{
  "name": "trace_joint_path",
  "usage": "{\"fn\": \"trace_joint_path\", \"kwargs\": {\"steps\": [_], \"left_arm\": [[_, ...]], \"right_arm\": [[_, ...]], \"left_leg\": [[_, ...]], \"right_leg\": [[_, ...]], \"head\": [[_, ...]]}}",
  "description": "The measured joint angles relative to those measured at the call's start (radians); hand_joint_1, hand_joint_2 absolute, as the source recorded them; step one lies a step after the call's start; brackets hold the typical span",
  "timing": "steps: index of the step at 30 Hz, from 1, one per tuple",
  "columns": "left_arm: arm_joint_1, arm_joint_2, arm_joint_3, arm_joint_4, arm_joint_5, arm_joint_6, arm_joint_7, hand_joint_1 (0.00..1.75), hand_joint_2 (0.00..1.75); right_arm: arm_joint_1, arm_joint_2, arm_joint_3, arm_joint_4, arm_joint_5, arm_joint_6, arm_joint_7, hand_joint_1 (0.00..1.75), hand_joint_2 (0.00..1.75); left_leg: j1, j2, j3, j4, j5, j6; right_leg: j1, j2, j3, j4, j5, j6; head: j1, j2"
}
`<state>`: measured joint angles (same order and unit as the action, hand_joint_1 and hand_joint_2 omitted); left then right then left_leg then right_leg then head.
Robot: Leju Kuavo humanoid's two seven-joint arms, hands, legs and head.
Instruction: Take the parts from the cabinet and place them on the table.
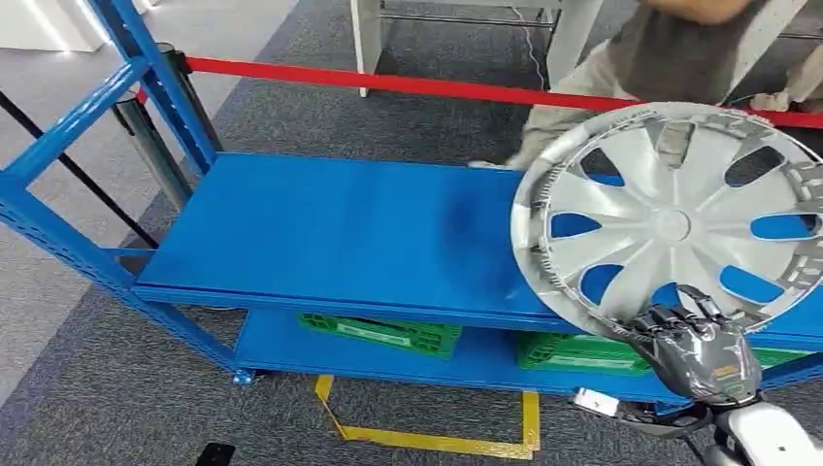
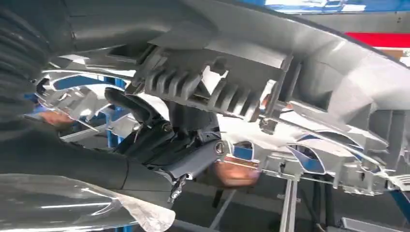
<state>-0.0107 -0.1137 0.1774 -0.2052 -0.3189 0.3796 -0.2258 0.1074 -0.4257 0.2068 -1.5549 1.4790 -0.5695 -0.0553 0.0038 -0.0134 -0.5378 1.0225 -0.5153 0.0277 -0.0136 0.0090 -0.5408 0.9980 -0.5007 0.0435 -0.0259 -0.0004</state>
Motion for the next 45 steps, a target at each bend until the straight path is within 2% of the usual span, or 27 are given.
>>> {"fn": "trace_joint_path", "kwargs": {"steps": [16,24,29,32,33,34,35,38,39,40,41,43,44,45], "left_arm": [[0.000,-0.002,0.000,0.000,-0.002,0.000,0.000,0.00,1.75],[0.000,-0.003,0.001,0.000,-0.004,-0.010,-0.006,0.00,1.75],[0.000,-0.003,0.005,0.000,-0.015,-0.010,-0.008,0.00,1.75],[0.000,-0.003,0.006,0.000,-0.016,-0.013,-0.011,0.00,1.75],[0.000,-0.003,0.006,0.000,-0.016,-0.013,-0.011,0.00,1.75],[-0.001,-0.004,0.006,0.000,-0.016,-0.013,-0.011,0.00,1.75],[-0.001,-0.005,0.006,0.000,-0.017,-0.013,-0.011,0.00,1.75],[0.000,-0.005,0.006,0.000,-0.018,-0.013,-0.011,0.00,1.75],[0.000,-0.005,0.006,0.000,-0.018,-0.015,-0.011,0.00,1.75],[0.000,-0.005,0.006,0.000,-0.018,-0.016,-0.011,0.00,1.75],[0.000,-0.005,0.007,0.000,-0.018,-0.016,-0.011,0.00,1.75],[0.000,-0.007,0.007,0.000,-0.018,-0.016,-0.011,0.00,1.75],[0.000,-0.005,0.007,0.000,-0.018,-0.016,-0.011,0.00,1.75],[-0.002,-0.005,0.007,0.000,-0.019,-0.016,-0.011,0.00,1.75]], "right_arm": [[0.001,0.000,-0.002,-0.004,0.002,-0.003,0.000,1.75,1.75],[0.015,0.000,-0.013,-0.016,0.048,-0.054,0.015,1.75,1.75],[0.030,0.005,-0.012,-0.037,0.046,-0.072,0.012,1.75,1.75],[0.048,0.008,-0.008,-0.052,0.045,-0.077,0.009,1.75,1.75],[0.052,0.009,-0.007,-0.058,0.045,-0.079,0.009,1.75,1.75],[0.056,0.009,-0.006,-0.062,0.045,-0.079,0.008,1.75,1.75],[0.058,0.009,-0.006,-0.064,0.044,-0.082,0.008,1.75,1.75],[0.063,0.009,-0.005,-0.065,0.044,-0.083,0.008,1.75,1.75],[0.068,0.009,-0.005,-0.065,0.044,-0.083,0.008,1.75,1.75],[0.071,0.009,-0.005,-0.065,0.044,-0.083,0.008,1.75,1.75],[0.071,0.009,-0.005,-0.065,0.044,-0.083,0.008,1.75,1.75],[0.071,0.009,-0.005,-0.067,0.044,-0.083,0.008,1.75,1.75],[0.070,0.010,-0.004,-0.068,0.044,-0.083,0.008,1.75,1.75],[0.071,0.010,-0.004,-0.070,0.044,-0.084,0.008,1.75,1.75]], "left_leg": [[0.000,0.000,0.000,0.000,0.000,0.000],[0.000,0.000,0.000,0.000,0.000,0.000],[-0.007,0.000,-0.001,0.004,-0.001,0.002],[-0.014,0.000,-0.002,0.004,-0.001,0.009],[-0.014,0.000,-0.002,-0.003,0.003,0.015],[-0.004,0.003,0.006,-0.019,0.014,0.025],[-0.006,0.005,0.007,-0.023,0.016,0.029],[-0.009,0.007,0.003,-0.022,0.016,0.033],[-0.009,0.007,0.003,-0.022,0.015,0.032],[-0.009,0.007,0.005,-0.022,0.014,0.032],[-0.008,0.006,0.008,-0.021,0.012,0.029],[-0.004,0.005,0.016,-0.015,0.002,0.019],[-0.005,0.004,0.015,-0.013,-0.002,0.013],[-0.011,0.004,0.006,-0.008,-0.007,0.005]], "right_leg": [[0.000,0.000,0.000,0.000,0.000,0.000],[0.000,0.000,0.000,0.000,0.000,0.000],[-0.007,0.000,0.000,-0.002,0.002,0.004],[-0.012,0.000,0.000,-0.005,0.005,0.011],[-0.012,0.001,0.000,-0.006,0.007,0.015],[-0.016,0.000,-0.012,0.001,-0.004,0.017],[-0.014,-0.002,-0.024,0.030,-0.028,0.015],[-0.014,-0.001,-0.135,0.263,-0.131,0.016],[-0.014,-0.002,-0.162,0.313,-0.138,0.017],[-0.015,-0.002,-0.164,0.309,-0.116,0.018],[-0.016,-0.003,-0.143,0.259,-0.072,0.019],[-0.020,-0.010,-0.058,0.079,0.026,0.021],[-0.018,-0.012,-0.035,0.044,0.001,0.021],[-0.012,-0.007,-0.022,0.037,0.007,0.013]], "head": [[0.000,0.000],[0.000,0.000],[0.000,0.000],[0.000,0.000],[-0.001,0.000],[0.000,0.000],[0.002,0.000],[0.003,0.000],[0.004,0.000],[0.004,0.000],[0.005,0.000],[0.005,0.000],[0.005,0.000],[0.007,0.000]]}}
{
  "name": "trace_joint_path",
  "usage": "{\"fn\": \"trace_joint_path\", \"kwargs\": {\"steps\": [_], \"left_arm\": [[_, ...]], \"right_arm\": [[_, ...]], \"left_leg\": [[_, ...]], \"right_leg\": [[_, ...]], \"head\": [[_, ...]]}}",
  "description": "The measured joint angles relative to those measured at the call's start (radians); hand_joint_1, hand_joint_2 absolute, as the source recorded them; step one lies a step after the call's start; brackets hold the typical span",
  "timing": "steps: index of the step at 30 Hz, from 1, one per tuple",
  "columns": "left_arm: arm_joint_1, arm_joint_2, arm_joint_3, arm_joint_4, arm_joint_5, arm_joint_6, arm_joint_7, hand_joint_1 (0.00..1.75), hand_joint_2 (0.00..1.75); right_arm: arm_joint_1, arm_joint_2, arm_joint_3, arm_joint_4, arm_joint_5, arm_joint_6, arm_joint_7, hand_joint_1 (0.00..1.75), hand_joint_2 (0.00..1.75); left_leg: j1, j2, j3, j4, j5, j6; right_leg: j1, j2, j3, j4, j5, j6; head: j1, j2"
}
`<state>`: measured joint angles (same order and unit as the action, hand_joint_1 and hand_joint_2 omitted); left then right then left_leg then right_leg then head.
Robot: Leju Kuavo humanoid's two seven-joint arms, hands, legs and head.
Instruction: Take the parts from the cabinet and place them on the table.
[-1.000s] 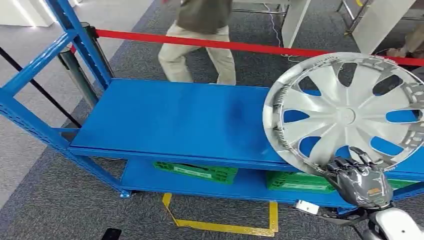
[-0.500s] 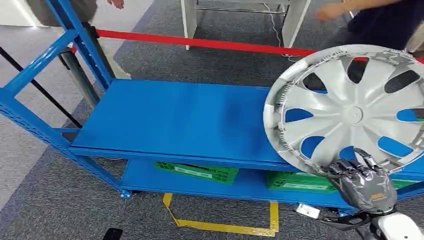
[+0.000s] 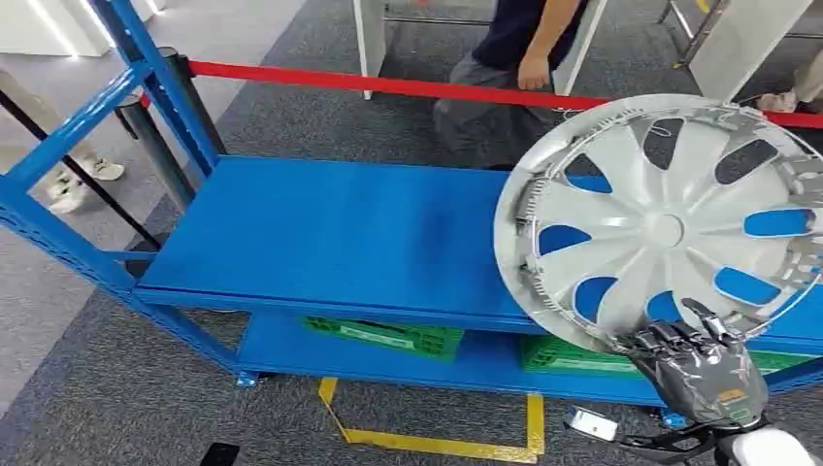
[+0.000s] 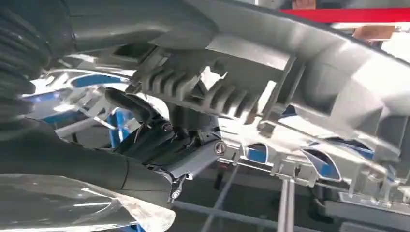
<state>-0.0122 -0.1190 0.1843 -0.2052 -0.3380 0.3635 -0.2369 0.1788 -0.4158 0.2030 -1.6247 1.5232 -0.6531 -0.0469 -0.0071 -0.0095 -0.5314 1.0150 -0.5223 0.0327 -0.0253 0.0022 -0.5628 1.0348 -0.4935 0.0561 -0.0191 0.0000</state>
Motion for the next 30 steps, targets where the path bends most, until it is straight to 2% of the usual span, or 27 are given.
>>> {"fn": "trace_joint_path", "kwargs": {"steps": [2,3,4,5,6,8,9,10,11,13,14,15,18,19,20,21,23,24,25,26,27,28,29,30], "left_arm": [[0.002,0.000,0.000,0.000,0.000,0.000,0.000,0.00,1.75],[0.002,0.000,0.000,0.000,0.000,0.000,0.000,0.00,1.75],[0.001,0.002,0.000,0.000,0.000,0.000,0.000,0.00,1.75],[0.001,0.002,0.000,0.000,0.000,0.000,0.000,0.00,1.75],[0.000,0.002,0.000,0.000,0.000,0.000,0.000,0.00,1.75],[0.001,0.001,0.000,0.000,0.000,0.000,0.000,0.00,1.75],[0.003,-0.001,0.000,0.000,0.000,0.000,0.000,0.00,1.75],[0.005,-0.001,0.000,0.000,0.000,0.000,0.000,0.00,1.75],[0.005,-0.001,0.000,0.000,0.000,0.000,0.000,0.00,1.75],[0.003,0.000,0.000,0.000,-0.001,0.000,0.000,0.00,1.75],[0.003,0.002,0.000,0.000,-0.001,0.000,0.000,0.00,1.75],[0.003,0.002,0.001,0.000,-0.002,0.000,0.000,0.00,1.75],[0.002,0.002,0.001,0.000,-0.002,0.000,0.000,0.00,1.75],[0.002,0.001,0.001,0.000,-0.002,0.000,0.000,0.00,1.75],[0.000,0.000,0.002,0.000,-0.004,0.000,0.000,0.00,1.75],[-0.001,0.002,0.002,0.000,-0.005,0.000,0.000,0.00,1.75],[-0.001,0.002,0.004,0.000,-0.008,-0.003,0.000,0.00,1.75],[0.000,0.001,0.004,0.000,-0.011,-0.006,0.000,0.00,1.75],[0.000,0.000,0.004,0.000,-0.013,-0.008,0.000,0.00,1.75],[0.000,-0.001,0.004,0.000,-0.015,-0.009,0.000,0.00,1.75],[0.000,-0.001,0.004,0.000,-0.015,-0.010,0.000,0.00,1.75],[0.000,-0.002,0.004,0.000,-0.016,-0.010,0.000,0.00,1.75],[0.000,-0.002,0.004,0.000,-0.017,-0.010,0.000,0.00,1.75],[0.000,-0.001,0.004,0.000,-0.019,-0.010,0.000,0.00,1.75]], "right_arm": [[0.000,0.000,0.000,0.000,0.000,-0.001,0.000,1.75,1.75],[0.001,0.000,0.000,0.000,0.000,-0.001,0.000,1.75,1.75],[0.002,0.000,0.000,-0.001,0.000,-0.001,0.000,1.75,1.75],[0.001,0.000,-0.002,-0.003,0.000,-0.001,0.000,1.75,1.75],[0.001,0.000,-0.001,-0.004,-0.001,-0.001,0.000,1.75,1.75],[0.001,0.000,-0.001,-0.004,-0.001,-0.001,0.000,1.75,1.75],[0.001,0.000,-0.001,-0.004,-0.001,-0.001,0.000,1.75,1.75],[0.002,0.000,-0.001,-0.004,-0.001,-0.001,0.000,1.75,1.75],[0.002,0.000,-0.001,-0.004,-0.001,-0.001,0.000,1.75,1.75],[0.001,0.000,-0.001,-0.006,-0.002,-0.001,0.000,1.75,1.75],[0.001,0.000,-0.001,-0.007,-0.002,-0.002,0.001,1.75,1.75],[0.001,0.001,-0.001,-0.008,-0.003,-0.002,0.001,1.75,1.75],[0.003,0.001,-0.001,-0.009,-0.007,-0.002,0.002,1.75,1.75],[0.004,0.001,-0.002,-0.010,-0.007,-0.003,0.002,1.75,1.75],[0.006,0.001,-0.002,-0.010,-0.008,-0.003,0.002,1.75,1.75],[0.006,0.001,-0.002,-0.012,-0.009,-0.003,0.002,1.75,1.75],[0.008,0.001,-0.002,-0.012,-0.012,-0.003,0.002,1.75,1.75],[0.012,0.001,-0.002,-0.013,-0.014,-0.003,0.002,1.75,1.75],[0.017,0.002,-0.002,-0.014,-0.016,-0.003,0.002,1.75,1.75],[0.018,0.002,-0.002,-0.014,-0.016,-0.004,0.003,1.75,1.75],[0.019,0.003,-0.001,-0.016,-0.016,-0.004,0.003,1.75,1.75],[0.020,0.004,-0.001,-0.020,-0.017,-0.004,0.002,1.75,1.75],[0.021,0.004,-0.001,-0.024,-0.019,-0.004,0.002,1.75,1.75],[0.021,0.005,-0.001,-0.027,-0.020,-0.004,0.002,1.75,1.75]], "left_leg": [[-0.001,-0.001,-0.001,0.007,0.002,-0.005],[-0.001,0.000,-0.001,0.006,0.003,-0.009],[0.000,0.000,-0.003,0.011,-0.008,-0.017],[0.002,0.002,-0.010,0.036,-0.025,-0.025],[0.003,0.002,-0.037,0.095,-0.059,-0.030],[0.006,0.002,-0.113,0.252,-0.127,-0.036],[0.007,0.002,-0.143,0.311,-0.139,-0.037],[0.007,0.002,-0.150,0.319,-0.125,-0.036],[0.007,0.002,-0.139,0.287,-0.088,-0.033],[0.006,0.002,-0.077,0.129,0.017,-0.018],[0.003,0.001,-0.053,0.057,0.042,-0.008],[0.000,0.001,-0.039,0.043,0.034,-0.006],[-0.004,0.001,-0.043,0.030,0.036,-0.003],[0.003,0.002,-0.040,0.009,0.039,0.001],[0.006,0.006,-0.042,0.002,0.048,0.007],[0.007,0.006,-0.047,0.001,0.052,0.014],[0.003,0.007,-0.059,0.002,0.062,0.019],[0.002,0.007,-0.068,0.003,0.067,0.020],[0.001,0.007,-0.076,0.004,0.073,0.020],[0.001,0.007,-0.083,0.006,0.078,0.018],[0.002,0.007,-0.089,0.007,0.083,0.016],[0.003,0.006,-0.095,0.008,0.088,0.013],[0.002,0.006,-0.099,0.013,0.093,0.007],[-0.003,0.006,-0.105,0.015,0.099,0.000]], "right_leg": [[-0.002,0.001,-0.003,-0.004,-0.013,-0.015],[-0.001,0.002,-0.005,-0.004,-0.014,-0.019],[-0.008,0.001,-0.002,-0.010,-0.013,-0.027],[-0.007,-0.001,0.000,-0.010,-0.014,-0.032],[-0.007,-0.003,0.001,-0.010,-0.016,-0.039],[-0.004,-0.005,0.002,-0.010,-0.018,-0.042],[-0.003,-0.006,0.002,-0.008,-0.016,-0.045],[-0.002,-0.006,0.004,-0.008,-0.016,-0.046],[-0.001,-0.005,0.006,-0.007,-0.016,-0.045],[0.003,-0.002,0.011,-0.007,-0.018,-0.045],[0.002,-0.002,0.009,-0.007,-0.019,-0.043],[0.009,-0.001,0.005,-0.006,-0.019,-0.040],[0.003,-0.001,0.002,-0.012,-0.007,-0.022],[0.006,-0.001,-0.002,-0.012,-0.010,-0.016],[0.004,-0.002,-0.015,-0.002,-0.032,-0.012],[0.004,-0.002,-0.026,0.035,-0.072,-0.013],[0.004,-0.002,-0.075,0.185,-0.162,-0.008],[0.004,-0.002,-0.096,0.252,-0.189,-0.006],[0.004,-0.002,-0.098,0.275,-0.188,-0.004],[0.004,-0.002,-0.077,0.251,-0.165,-0.003],[0.003,-0.003,-0.034,0.186,-0.124,-0.003],[0.001,-0.003,0.019,0.098,-0.083,-0.002],[-0.001,-0.004,0.077,0.002,-0.063,-0.001],[0.005,-0.002,0.112,-0.040,-0.089,-0.004]], "head": [[-0.007,0.000],[-0.006,0.000],[-0.006,0.000],[-0.010,0.000],[-0.013,0.000],[-0.013,0.000],[-0.014,0.000],[-0.013,0.000],[-0.015,0.000],[-0.015,0.000],[-0.015,0.000],[-0.013,0.000],[-0.015,0.000],[-0.013,0.000],[-0.012,0.000],[-0.009,0.000],[-0.010,0.000],[-0.009,0.000],[-0.009,0.000],[-0.009,0.000],[-0.008,0.000],[-0.009,0.000],[-0.008,0.000],[-0.008,0.000]]}}
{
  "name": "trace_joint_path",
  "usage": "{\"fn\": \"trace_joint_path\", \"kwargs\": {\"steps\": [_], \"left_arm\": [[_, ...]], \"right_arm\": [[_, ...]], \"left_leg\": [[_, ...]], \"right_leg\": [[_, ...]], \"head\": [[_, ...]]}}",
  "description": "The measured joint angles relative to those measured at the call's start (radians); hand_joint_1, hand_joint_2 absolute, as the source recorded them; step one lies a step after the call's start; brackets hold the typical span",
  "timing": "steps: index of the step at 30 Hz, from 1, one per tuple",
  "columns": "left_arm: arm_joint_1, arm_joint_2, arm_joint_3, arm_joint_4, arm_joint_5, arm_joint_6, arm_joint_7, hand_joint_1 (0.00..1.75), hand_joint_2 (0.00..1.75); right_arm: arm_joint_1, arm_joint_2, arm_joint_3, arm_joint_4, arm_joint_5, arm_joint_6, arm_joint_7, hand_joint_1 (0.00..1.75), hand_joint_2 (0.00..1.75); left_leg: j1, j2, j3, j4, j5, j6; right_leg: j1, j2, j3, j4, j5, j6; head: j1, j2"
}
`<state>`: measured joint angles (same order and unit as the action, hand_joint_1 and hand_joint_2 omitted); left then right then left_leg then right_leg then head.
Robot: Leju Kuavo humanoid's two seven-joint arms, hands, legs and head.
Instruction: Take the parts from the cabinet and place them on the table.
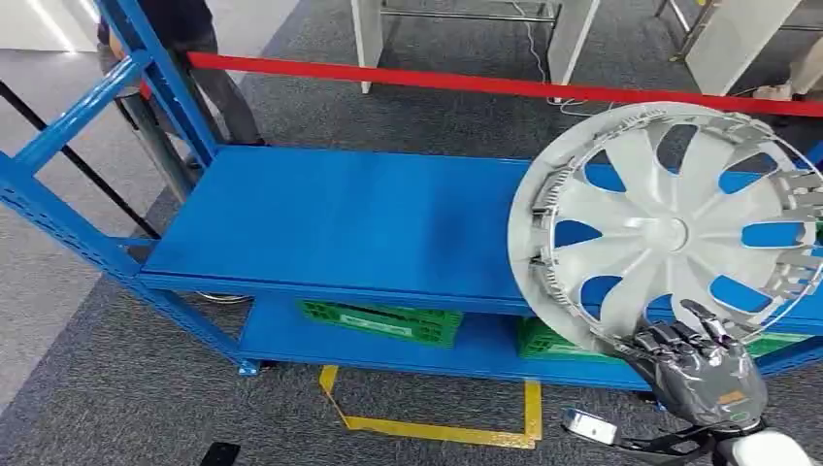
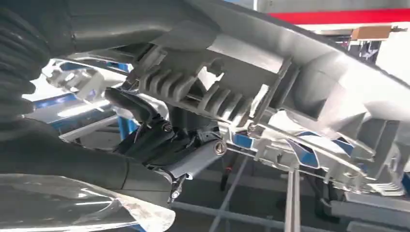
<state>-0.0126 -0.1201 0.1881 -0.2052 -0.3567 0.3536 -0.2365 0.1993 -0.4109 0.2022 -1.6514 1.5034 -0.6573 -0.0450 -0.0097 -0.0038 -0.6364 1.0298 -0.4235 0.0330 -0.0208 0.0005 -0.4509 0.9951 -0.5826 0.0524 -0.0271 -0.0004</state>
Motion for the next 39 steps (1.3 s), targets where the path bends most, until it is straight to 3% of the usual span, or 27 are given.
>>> {"fn": "trace_joint_path", "kwargs": {"steps": [1,3,4,5,6,8,9,10,12,14,15,16,19,20,21,22,24,25,26,28,29,31,32,34,35,37,39], "left_arm": [[0.000,0.000,0.000,0.000,-0.001,0.000,0.000,0.00,1.75],[0.001,0.000,0.000,0.000,-0.002,0.000,0.000,0.00,1.75],[0.003,0.000,0.000,0.000,-0.005,0.000,0.000,0.00,1.75],[0.003,0.003,0.000,0.001,-0.008,0.000,0.000,0.00,1.75],[0.004,0.002,0.000,0.001,-0.009,-0.001,0.000,0.00,1.75],[0.003,0.002,0.000,0.001,-0.012,-0.002,0.000,0.00,1.75],[0.002,0.002,0.000,0.001,-0.013,-0.002,0.000,0.00,1.75],[0.002,0.001,0.000,0.001,-0.015,-0.002,0.000,0.00,1.75],[0.002,0.000,0.000,0.001,-0.016,-0.002,0.000,0.00,1.75],[0.001,0.001,0.000,0.001,-0.018,-0.002,0.000,0.00,1.75],[0.000,0.003,0.000,0.001,-0.019,-0.002,0.000,0.00,1.75],[-0.002,0.003,0.000,0.001,-0.019,-0.002,0.000,0.00,1.75],[-0.002,0.002,0.000,0.001,-0.019,-0.002,0.003,0.00,1.75],[0.000,-0.001,0.000,0.002,-0.019,-0.002,0.003,0.00,1.75],[-0.001,-0.002,0.000,0.002,-0.021,-0.002,0.004,0.00,1.75],[-0.002,0.001,0.001,0.002,-0.021,-0.002,0.004,0.00,1.75],[-0.003,0.001,0.001,0.002,-0.027,-0.002,0.004,0.00,1.75],[-0.004,0.001,0.001,0.002,-0.029,-0.004,0.004,0.00,1.75],[-0.003,0.000,0.001,0.002,-0.029,-0.005,0.004,0.00,1.75],[-0.004,-0.001,0.001,0.002,-0.029,-0.005,0.004,0.00,1.75],[-0.004,-0.002,0.001,0.002,-0.029,-0.005,0.004,0.00,1.75],[-0.005,-0.002,0.001,0.002,-0.030,-0.005,0.004,0.00,1.75],[-0.005,-0.003,0.001,0.002,-0.030,-0.005,0.004,0.00,1.75],[-0.005,-0.003,0.002,0.002,-0.030,-0.005,0.004,0.00,1.75],[-0.003,-0.002,0.003,0.002,-0.030,-0.005,0.004,0.00,1.75],[0.001,-0.001,0.003,0.002,-0.031,-0.005,0.004,0.00,1.75],[0.001,-0.002,0.004,0.002,-0.032,-0.009,0.004,0.00,1.75]], "right_arm": [[0.005,0.000,-0.001,-0.006,-0.002,0.000,0.000,1.75,1.75],[0.014,0.000,-0.001,-0.010,-0.003,0.000,-0.001,1.75,1.75],[0.017,0.001,-0.001,-0.012,-0.006,0.000,-0.001,1.75,1.75],[0.017,0.001,-0.001,-0.015,-0.010,0.000,-0.001,1.75,1.75],[0.019,0.001,-0.002,-0.018,-0.010,0.000,-0.001,1.75,1.75],[0.024,0.001,-0.002,-0.025,-0.011,0.000,-0.002,1.75,1.75],[0.026,0.001,-0.003,-0.026,-0.011,0.000,-0.002,1.75,1.75],[0.029,0.001,-0.003,-0.027,-0.011,0.000,-0.002,1.75,1.75],[0.035,0.002,-0.004,-0.027,-0.011,0.000,-0.001,1.75,1.75],[0.041,0.002,-0.010,-0.035,-0.013,0.000,0.000,1.75,1.75],[0.045,0.002,-0.011,-0.039,-0.014,0.000,0.000,1.75,1.75],[0.046,0.002,-0.011,-0.040,-0.014,0.000,0.001,1.75,1.75],[0.049,0.002,-0.011,-0.041,-0.014,0.000,0.001,1.75,1.75],[0.051,0.002,-0.012,-0.043,-0.014,0.000,0.001,1.75,1.75],[0.055,0.003,-0.012,-0.043,-0.014,0.000,0.000,1.75,1.75],[0.058,0.003,-0.012,-0.044,-0.013,0.000,-0.001,1.75,1.75],[0.061,0.003,-0.012,-0.046,-0.014,0.001,-0.002,1.75,1.75],[0.062,0.003,-0.012,-0.046,-0.014,0.001,-0.002,1.75,1.75],[0.063,0.003,-0.013,-0.046,-0.014,0.001,-0.002,1.75,1.75],[0.064,0.003,-0.012,-0.046,-0.014,0.001,-0.002,1.75,1.75],[0.064,0.003,-0.013,-0.046,-0.014,0.001,-0.002,1.75,1.75],[0.062,0.003,-0.013,-0.051,-0.014,0.001,-0.002,1.75,1.75],[0.063,0.003,-0.015,-0.054,-0.014,0.001,-0.001,1.75,1.75],[0.067,0.003,-0.016,-0.054,-0.016,0.002,-0.001,1.75,1.75],[0.069,0.003,-0.016,-0.054,-0.016,0.002,-0.001,1.75,1.75],[0.072,0.004,-0.017,-0.056,-0.014,0.004,-0.001,1.75,1.75],[0.074,0.004,-0.018,-0.057,-0.013,0.005,0.000,1.75,1.75]], "left_leg": [[-0.001,0.000,-0.003,0.002,0.008,-0.005],[0.000,-0.001,-0.005,0.000,0.021,-0.012],[0.000,-0.002,-0.006,0.000,0.026,-0.018],[0.004,-0.003,-0.011,0.009,0.006,-0.025],[0.004,-0.001,-0.019,0.039,-0.048,-0.033],[0.009,-0.001,-0.051,0.184,-0.171,-0.043],[0.010,-0.001,-0.062,0.255,-0.207,-0.045],[0.011,-0.001,-0.062,0.299,-0.214,-0.046],[0.011,-0.001,-0.004,0.253,-0.160,-0.042],[0.009,-0.001,0.112,0.076,-0.105,-0.027],[0.006,-0.002,0.155,0.000,-0.117,-0.017],[0.004,-0.001,0.171,-0.033,-0.120,-0.015],[-0.003,-0.001,0.152,-0.035,-0.107,-0.008],[0.007,0.002,0.145,-0.050,-0.092,-0.001],[0.005,0.006,0.136,-0.049,-0.080,0.005],[0.005,0.006,0.122,-0.049,-0.071,0.013],[0.002,0.006,0.090,-0.047,-0.047,0.017],[0.000,0.006,0.073,-0.046,-0.036,0.016],[0.000,0.007,0.057,-0.043,-0.024,0.015],[0.001,0.007,0.026,-0.037,-0.005,0.011],[0.002,0.007,0.012,-0.032,0.004,0.007],[-0.004,0.004,-0.004,-0.012,0.015,-0.003],[-0.005,0.005,-0.009,-0.010,0.024,-0.009],[-0.002,0.005,-0.017,-0.014,0.045,-0.020],[-0.002,0.003,-0.024,-0.011,0.046,-0.026],[0.003,0.003,-0.038,0.043,-0.061,-0.040],[0.007,0.003,-0.057,0.190,-0.179,-0.048]], "right_leg": [[0.001,0.002,-0.013,0.005,0.013,-0.013],[0.004,0.003,-0.032,0.008,0.017,-0.017],[0.002,0.002,-0.039,0.005,0.022,-0.027],[-0.003,-0.004,-0.046,0.003,0.032,-0.036],[-0.003,-0.004,-0.055,0.003,0.040,-0.046],[-0.002,-0.006,-0.066,0.005,0.060,-0.052],[-0.001,-0.007,-0.078,0.007,0.070,-0.051],[0.000,-0.008,-0.092,0.009,0.079,-0.051],[0.001,-0.008,-0.119,0.016,0.093,-0.048],[0.001,-0.007,-0.134,0.021,0.104,-0.044],[0.002,-0.007,-0.139,0.021,0.110,-0.039],[0.005,-0.006,-0.144,0.022,0.117,-0.033],[0.000,-0.007,-0.155,0.016,0.145,-0.012],[-0.003,-0.006,-0.162,0.022,0.136,-0.007],[-0.003,-0.004,-0.173,0.034,0.101,-0.005],[-0.003,-0.003,-0.192,0.082,0.039,-0.005],[-0.003,-0.004,-0.228,0.239,-0.068,-0.001],[-0.003,-0.003,-0.236,0.299,-0.081,0.002],[-0.003,-0.003,-0.225,0.318,-0.058,0.003],[-0.004,-0.004,-0.157,0.252,0.025,0.004],[-0.005,-0.004,-0.095,0.171,0.050,0.003],[-0.002,-0.002,0.037,-0.011,0.009,-0.001],[-0.001,-0.001,0.036,-0.031,-0.011,-0.011],[0.004,0.000,0.015,-0.022,-0.005,-0.022],[-0.002,-0.003,0.003,-0.025,0.008,-0.034],[-0.003,-0.006,-0.019,-0.023,0.029,-0.046],[-0.001,-0.008,-0.042,-0.020,0.052,-0.050]], "head": [[-0.003,0.000],[-0.002,0.000],[-0.002,0.000],[0.000,0.000],[-0.005,0.000],[-0.008,0.000],[-0.009,0.000],[-0.009,0.000],[-0.010,0.000],[-0.010,0.000],[-0.008,0.000],[-0.008,0.000],[-0.008,0.000],[-0.008,0.000],[-0.007,0.000],[-0.003,0.000],[-0.004,0.000],[-0.003,0.000],[-0.003,0.000],[-0.003,0.000],[-0.003,0.000],[-0.001,0.000],[-0.003,0.000],[-0.002,0.000],[0.000,0.000],[-0.006,0.000],[-0.007,0.000]]}}
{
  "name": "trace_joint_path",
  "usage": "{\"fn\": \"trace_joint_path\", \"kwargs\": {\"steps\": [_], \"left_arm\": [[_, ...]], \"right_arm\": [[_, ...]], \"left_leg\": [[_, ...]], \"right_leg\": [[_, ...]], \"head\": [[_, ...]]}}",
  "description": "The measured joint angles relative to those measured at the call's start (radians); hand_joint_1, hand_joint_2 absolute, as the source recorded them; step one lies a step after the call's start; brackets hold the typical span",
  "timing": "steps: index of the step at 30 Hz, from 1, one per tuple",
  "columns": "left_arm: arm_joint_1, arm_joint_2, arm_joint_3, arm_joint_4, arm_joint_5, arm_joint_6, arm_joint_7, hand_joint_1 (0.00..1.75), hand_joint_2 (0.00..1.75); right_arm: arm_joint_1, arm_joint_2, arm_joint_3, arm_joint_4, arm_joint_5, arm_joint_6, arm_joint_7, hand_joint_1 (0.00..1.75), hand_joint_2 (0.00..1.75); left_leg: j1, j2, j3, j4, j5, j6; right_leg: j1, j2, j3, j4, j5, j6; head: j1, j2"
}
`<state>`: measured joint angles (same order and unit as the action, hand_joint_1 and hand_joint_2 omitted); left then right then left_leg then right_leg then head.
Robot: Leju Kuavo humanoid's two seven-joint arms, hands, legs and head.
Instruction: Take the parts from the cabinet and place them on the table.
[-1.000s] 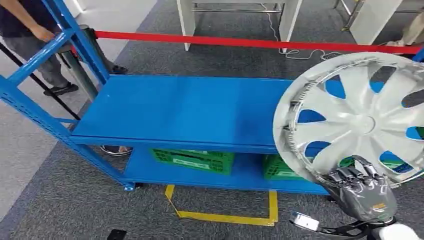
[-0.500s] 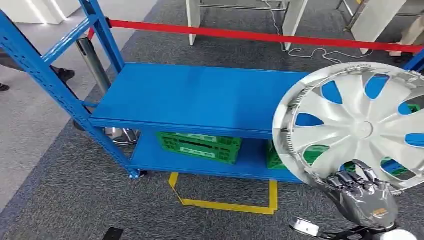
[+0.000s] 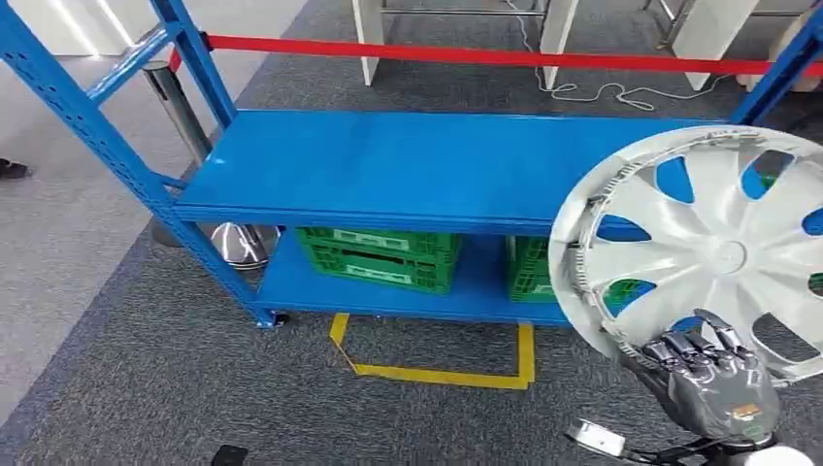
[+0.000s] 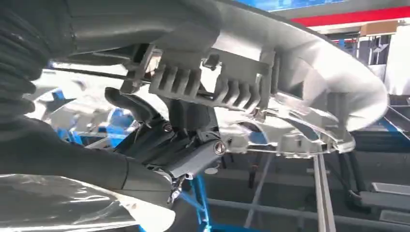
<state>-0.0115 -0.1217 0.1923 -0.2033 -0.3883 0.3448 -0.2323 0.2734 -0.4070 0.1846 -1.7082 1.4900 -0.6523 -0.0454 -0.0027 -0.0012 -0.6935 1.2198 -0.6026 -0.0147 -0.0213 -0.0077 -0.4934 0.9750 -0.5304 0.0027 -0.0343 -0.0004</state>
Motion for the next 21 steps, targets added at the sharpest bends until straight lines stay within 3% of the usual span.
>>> {"fn": "trace_joint_path", "kwargs": {"steps": [1,2,3,4,5,6,7,8,10,11,12,13,15,16,17,18,20,21], "left_arm": [[-0.001,-0.001,0.000,0.000,-0.001,-0.002,0.000,0.00,1.75],[-0.002,-0.001,0.000,0.000,-0.001,-0.003,0.000,0.00,1.75],[-0.002,-0.001,0.000,0.000,-0.002,-0.003,0.000,0.00,1.75],[-0.002,-0.001,0.000,0.000,-0.003,-0.004,0.000,0.00,1.75],[-0.002,-0.001,0.000,0.000,-0.006,-0.005,0.000,0.00,1.75],[-0.003,-0.001,0.001,0.000,-0.007,-0.005,0.000,0.00,1.75],[-0.006,0.004,0.001,0.000,-0.007,-0.005,0.000,0.00,1.75],[-0.008,0.003,0.001,0.000,-0.009,-0.005,0.000,0.00,1.75],[-0.009,0.003,0.001,0.000,-0.015,-0.004,0.001,0.00,1.75],[-0.007,0.002,0.002,0.000,-0.016,-0.004,0.002,0.00,1.75],[-0.007,0.001,0.002,0.000,-0.017,-0.004,0.006,0.00,1.75],[-0.008,0.003,0.003,0.000,-0.017,-0.003,0.008,0.00,1.75],[-0.010,0.003,0.005,0.000,-0.018,-0.002,0.009,0.00,1.75],[-0.010,0.003,0.006,0.000,-0.018,-0.003,0.012,0.00,1.75],[-0.009,0.002,0.006,0.000,-0.018,-0.003,0.015,0.00,1.75],[-0.008,0.001,0.007,0.000,-0.018,-0.003,0.015,0.00,1.75],[-0.008,0.000,0.008,0.000,-0.018,-0.003,0.015,0.00,1.75],[-0.009,-0.001,0.008,0.000,-0.018,-0.003,0.015,0.00,1.75]], "right_arm": [[0.000,0.000,0.000,0.000,0.000,0.001,0.000,1.75,1.75],[0.001,0.000,0.000,0.000,0.000,0.001,0.000,1.75,1.75],[0.003,0.000,0.000,0.000,0.000,0.002,0.000,1.75,1.75],[0.005,0.000,0.000,-0.001,0.000,0.002,0.000,1.75,1.75],[0.007,0.000,-0.001,-0.003,0.000,0.002,0.000,1.75,1.75],[0.007,0.000,-0.001,-0.005,0.000,0.002,0.000,1.75,1.75],[0.009,0.000,-0.001,-0.006,0.001,0.003,0.000,1.75,1.75],[0.009,0.000,-0.001,-0.006,0.002,0.003,0.000,1.75,1.75],[0.009,0.000,-0.001,-0.007,0.003,0.009,0.002,1.75,1.75],[0.009,0.000,-0.001,-0.008,0.005,0.015,0.002,1.75,1.75],[0.010,0.000,-0.001,-0.008,0.006,0.019,0.000,1.75,1.75],[0.009,0.000,-0.001,-0.008,0.008,0.022,0.000,1.75,1.75],[0.008,-0.001,-0.001,-0.008,0.010,0.023,0.000,1.75,1.75],[0.007,-0.001,-0.001,-0.008,0.010,0.023,0.000,1.75,1.75],[0.008,-0.001,-0.001,-0.008,0.010,0.024,-0.001,1.75,1.75],[0.007,-0.001,-0.001,-0.008,0.010,0.025,-0.001,1.75,1.75],[0.007,-0.001,-0.001,-0.008,0.010,0.025,-0.001,1.75,1.75],[0.006,-0.001,-0.001,-0.008,0.010,0.025,-0.001,1.75,1.75]], "left_leg": [[0.001,0.000,-0.005,0.066,-0.021,-0.002],[0.002,0.000,0.003,0.097,-0.006,-0.002],[0.002,0.000,0.026,0.089,0.028,0.000],[0.001,0.000,0.063,0.045,0.064,0.004],[0.000,-0.001,0.120,-0.035,0.089,0.011],[-0.001,-0.002,0.185,-0.135,0.088,0.021],[-0.006,-0.003,0.224,-0.200,0.058,0.029],[-0.008,-0.003,0.230,-0.227,0.054,0.029],[-0.014,-0.003,0.213,-0.227,0.062,0.034],[-0.009,-0.002,0.205,-0.241,0.075,0.045],[-0.006,0.002,0.200,-0.247,0.089,0.051],[-0.005,0.004,0.186,-0.247,0.096,0.060],[-0.007,0.004,0.167,-0.247,0.115,0.064],[-0.008,0.004,0.154,-0.246,0.124,0.064],[-0.008,0.004,0.141,-0.244,0.133,0.063],[-0.007,0.004,0.130,-0.243,0.141,0.061],[-0.004,0.004,0.111,-0.234,0.152,0.054],[-0.004,0.003,0.104,-0.227,0.155,0.050]], "right_leg": [[0.001,-0.001,-0.010,0.005,0.010,0.000],[0.002,-0.001,-0.029,0.013,0.021,0.000],[0.003,-0.001,-0.048,0.021,0.028,0.002],[0.003,-0.001,-0.067,0.030,0.034,0.003],[0.004,0.000,-0.082,0.038,0.041,0.005],[0.004,0.001,-0.092,0.043,0.047,0.007],[0.008,0.000,-0.099,0.045,0.054,0.014],[0.005,-0.002,-0.105,0.044,0.065,0.020],[0.000,-0.002,-0.116,0.038,0.084,0.033],[0.001,-0.002,-0.120,0.035,0.087,0.040],[-0.001,0.002,-0.128,0.045,0.067,0.043],[0.000,0.003,-0.146,0.078,0.015,0.044],[0.000,0.004,-0.179,0.208,-0.087,0.048],[0.000,0.004,-0.197,0.281,-0.113,0.051],[0.000,0.004,-0.202,0.324,-0.107,0.053],[-0.001,0.004,-0.186,0.323,-0.072,0.055],[-0.002,0.004,-0.095,0.204,-0.001,0.056],[-0.004,0.003,-0.031,0.112,0.011,0.057]], "head": [[0.000,0.000],[0.000,0.000],[0.000,0.000],[-0.001,0.000],[0.000,0.000],[-0.001,0.000],[0.000,0.000],[0.000,0.000],[0.000,0.000],[0.002,0.000],[0.001,0.000],[0.004,0.000],[0.003,0.000],[0.005,0.000],[0.004,0.000],[0.004,0.000],[0.004,0.000],[0.005,0.000]]}}
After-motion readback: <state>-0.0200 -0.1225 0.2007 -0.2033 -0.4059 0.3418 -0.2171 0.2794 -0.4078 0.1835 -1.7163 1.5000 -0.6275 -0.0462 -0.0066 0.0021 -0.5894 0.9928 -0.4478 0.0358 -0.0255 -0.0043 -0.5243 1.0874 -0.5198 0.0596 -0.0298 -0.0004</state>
